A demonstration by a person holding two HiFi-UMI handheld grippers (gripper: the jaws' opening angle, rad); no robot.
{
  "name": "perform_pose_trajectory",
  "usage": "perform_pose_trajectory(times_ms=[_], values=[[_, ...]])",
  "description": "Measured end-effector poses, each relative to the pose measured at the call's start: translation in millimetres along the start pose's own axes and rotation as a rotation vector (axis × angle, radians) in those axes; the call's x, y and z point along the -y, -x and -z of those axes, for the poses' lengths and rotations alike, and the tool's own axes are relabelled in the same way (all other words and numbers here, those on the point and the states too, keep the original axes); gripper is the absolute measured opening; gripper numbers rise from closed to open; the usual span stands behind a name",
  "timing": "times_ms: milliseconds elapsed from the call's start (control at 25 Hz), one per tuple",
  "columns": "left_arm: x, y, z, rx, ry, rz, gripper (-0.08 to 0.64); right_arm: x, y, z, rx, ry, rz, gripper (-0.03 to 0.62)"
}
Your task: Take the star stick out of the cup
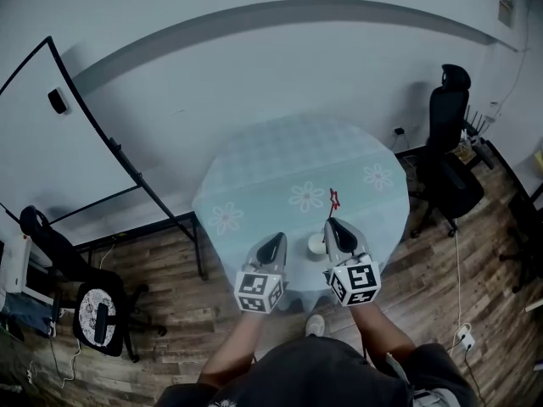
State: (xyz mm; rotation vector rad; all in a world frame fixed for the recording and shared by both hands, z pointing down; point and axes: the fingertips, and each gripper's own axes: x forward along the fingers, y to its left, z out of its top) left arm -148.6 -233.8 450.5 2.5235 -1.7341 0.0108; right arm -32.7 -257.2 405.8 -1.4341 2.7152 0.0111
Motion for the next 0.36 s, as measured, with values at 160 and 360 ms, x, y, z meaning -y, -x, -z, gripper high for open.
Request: perform_pose_trajectory(times_ms=[160,360], values=[[0,5,1,-0.003,0.0,-0.003,0.005,1,3,3,-0.009,0.001,0.007,0.02],[9,2,2,-0.004,0.01,0.007,0.005,10,15,7,-0.029,0.011,0.02,0.02]])
